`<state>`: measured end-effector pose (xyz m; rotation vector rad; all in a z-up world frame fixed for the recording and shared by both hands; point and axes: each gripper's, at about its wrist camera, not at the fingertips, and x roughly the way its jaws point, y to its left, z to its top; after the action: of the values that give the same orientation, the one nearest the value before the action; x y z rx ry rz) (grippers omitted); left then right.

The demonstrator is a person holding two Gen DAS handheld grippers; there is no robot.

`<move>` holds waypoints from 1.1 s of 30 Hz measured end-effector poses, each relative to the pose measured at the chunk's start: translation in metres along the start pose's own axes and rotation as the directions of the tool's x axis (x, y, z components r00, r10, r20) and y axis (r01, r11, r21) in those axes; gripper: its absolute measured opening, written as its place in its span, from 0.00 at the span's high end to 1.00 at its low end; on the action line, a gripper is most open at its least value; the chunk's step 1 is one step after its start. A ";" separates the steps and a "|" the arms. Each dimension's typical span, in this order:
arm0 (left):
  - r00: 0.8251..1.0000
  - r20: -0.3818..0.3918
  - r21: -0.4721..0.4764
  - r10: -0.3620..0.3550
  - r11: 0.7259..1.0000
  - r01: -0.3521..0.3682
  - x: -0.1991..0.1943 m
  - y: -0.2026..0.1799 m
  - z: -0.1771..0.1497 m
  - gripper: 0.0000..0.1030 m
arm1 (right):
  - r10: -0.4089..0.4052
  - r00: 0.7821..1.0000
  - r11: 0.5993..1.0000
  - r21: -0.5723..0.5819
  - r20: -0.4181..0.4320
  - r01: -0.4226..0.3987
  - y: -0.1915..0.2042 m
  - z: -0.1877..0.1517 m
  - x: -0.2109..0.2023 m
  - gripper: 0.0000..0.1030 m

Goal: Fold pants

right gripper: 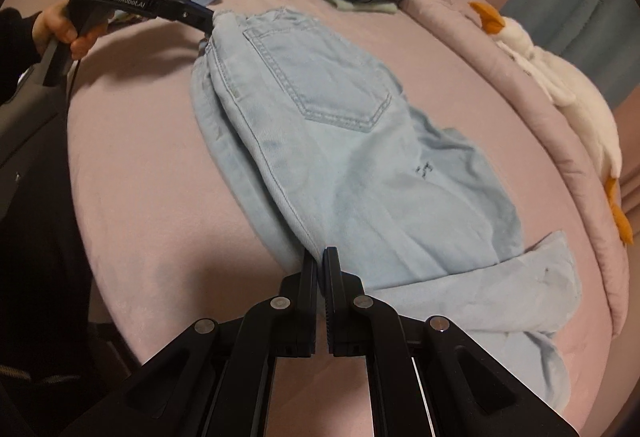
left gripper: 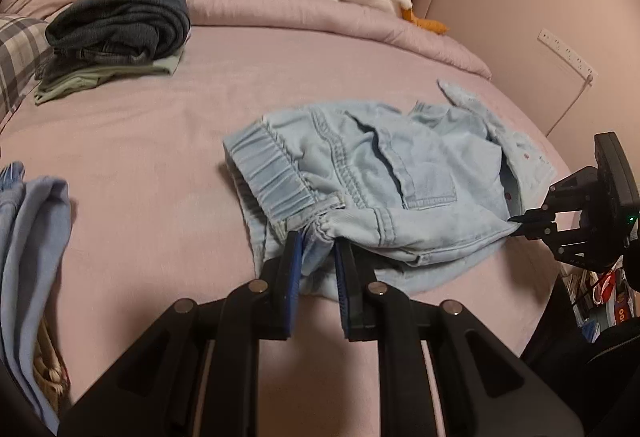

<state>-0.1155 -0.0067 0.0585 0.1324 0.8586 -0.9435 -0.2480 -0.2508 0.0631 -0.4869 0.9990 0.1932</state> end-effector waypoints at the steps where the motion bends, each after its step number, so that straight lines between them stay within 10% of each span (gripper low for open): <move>1: 1.000 -0.006 0.004 0.010 1.000 -0.010 -0.001 -0.001 -0.002 0.83 | 0.002 1.000 1.000 0.002 -0.011 -0.002 0.004 -0.001 0.004 0.96; 7: 0.990 -0.075 0.000 0.120 0.993 -0.120 -0.010 0.007 -0.004 0.82 | 0.060 0.998 0.995 0.081 -0.013 -0.059 -0.007 0.002 0.005 0.88; 15: 0.995 0.070 0.021 -0.074 0.997 0.072 -0.014 -0.053 0.033 0.67 | 0.119 0.981 0.938 0.306 0.156 -0.162 -0.044 0.014 -0.009 0.88; 22: 0.981 -0.190 0.128 -0.042 0.990 0.067 0.063 -0.096 0.015 0.66 | 0.165 0.982 0.902 0.390 0.089 -0.187 -0.039 -0.006 0.033 0.88; 28: 0.978 -0.187 0.051 -0.091 0.994 0.102 0.058 -0.085 0.017 0.61 | 0.193 0.951 0.759 0.577 0.243 -0.302 -0.114 -0.039 -0.001 0.87; 33: 0.975 -0.151 0.035 -0.163 0.985 0.170 0.059 -0.109 0.029 0.58 | -0.050 0.980 0.564 0.815 0.193 -0.132 -0.213 -0.076 -0.015 0.45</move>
<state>-0.1634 -0.1239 0.0649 0.1756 0.9954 -1.1222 -0.2339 -0.4730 0.1063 0.4384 0.7913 -0.2035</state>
